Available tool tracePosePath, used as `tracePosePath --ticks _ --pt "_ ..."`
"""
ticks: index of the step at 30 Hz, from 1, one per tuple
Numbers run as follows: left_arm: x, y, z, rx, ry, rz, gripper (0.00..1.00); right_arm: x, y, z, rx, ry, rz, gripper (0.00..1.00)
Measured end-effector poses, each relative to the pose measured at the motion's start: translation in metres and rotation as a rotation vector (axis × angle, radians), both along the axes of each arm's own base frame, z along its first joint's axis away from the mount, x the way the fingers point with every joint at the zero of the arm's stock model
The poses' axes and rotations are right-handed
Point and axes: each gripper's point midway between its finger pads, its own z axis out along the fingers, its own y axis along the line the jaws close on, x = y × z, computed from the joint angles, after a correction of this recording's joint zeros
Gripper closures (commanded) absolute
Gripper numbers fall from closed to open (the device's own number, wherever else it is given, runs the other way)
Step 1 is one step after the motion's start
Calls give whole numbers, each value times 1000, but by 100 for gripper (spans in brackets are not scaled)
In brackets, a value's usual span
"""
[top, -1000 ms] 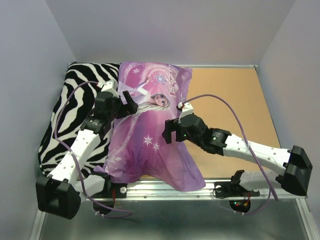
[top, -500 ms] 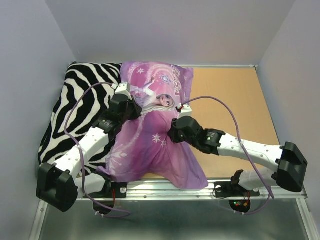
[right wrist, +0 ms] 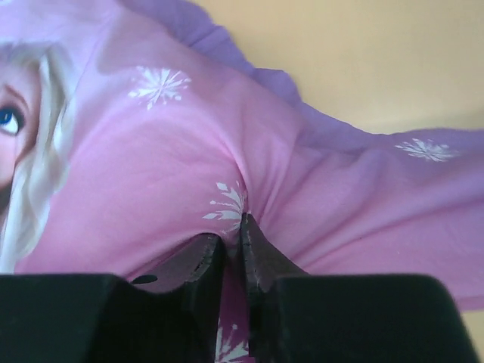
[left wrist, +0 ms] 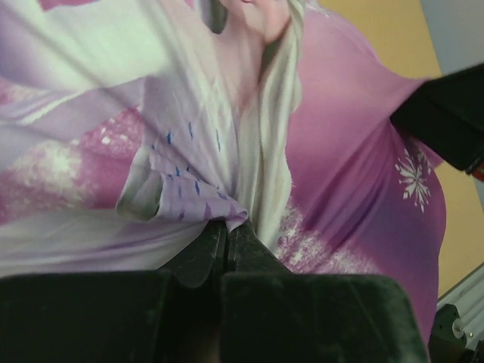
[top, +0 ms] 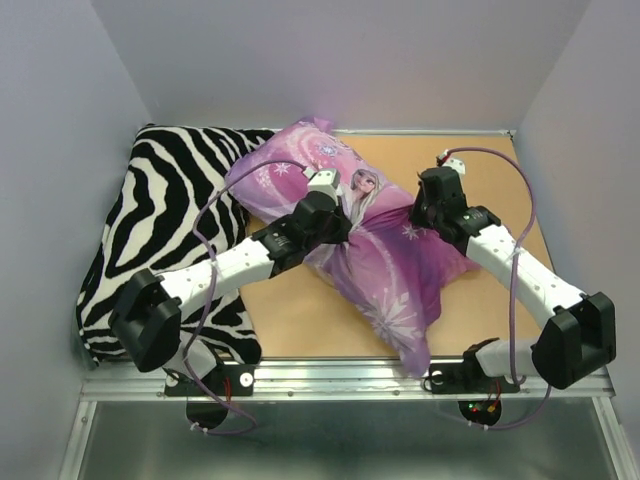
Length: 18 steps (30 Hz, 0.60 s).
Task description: Remove the pillowcase from the pillow
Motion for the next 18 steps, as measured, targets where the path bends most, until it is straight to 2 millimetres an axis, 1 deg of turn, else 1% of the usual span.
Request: tracePosePath --ticks 2,3,4,5,6,7,10,12,13,14,17,18 --pt "-2 -15 -1 3 3 -25 100 7 -11 5 -19 -9 -32 47" --pt "-3 -23 -1 2 6 -41 97 10 -16 9 -29 -17 -46 41" --pt "-4 -29 0 -3 10 -56 95 12 -20 15 -38 -29 -52 32" --pt "-6 -37 0 -8 17 -79 93 17 -20 25 -37 -54 -54 28" --pt "-7 -43 2 -15 22 -98 93 20 -19 34 -34 -73 -51 24" --pt "-8 -50 3 -21 26 -120 92 22 -17 44 -29 -96 -40 18" --pt "-9 -78 9 -46 39 -186 90 20 -12 69 1 -154 2 14" --pt "-4 -97 13 -64 44 -220 90 13 -6 80 30 -177 43 14" --pt "-3 -103 15 -72 44 -232 89 9 -1 87 51 -187 76 13" --pt "1 -115 19 -86 46 -247 89 6 2 92 65 -198 94 12" --pt "10 -134 24 -123 54 -242 89 -10 10 98 96 -217 146 11" --pt "12 -135 23 -132 64 -223 84 -16 12 97 103 -215 156 9"
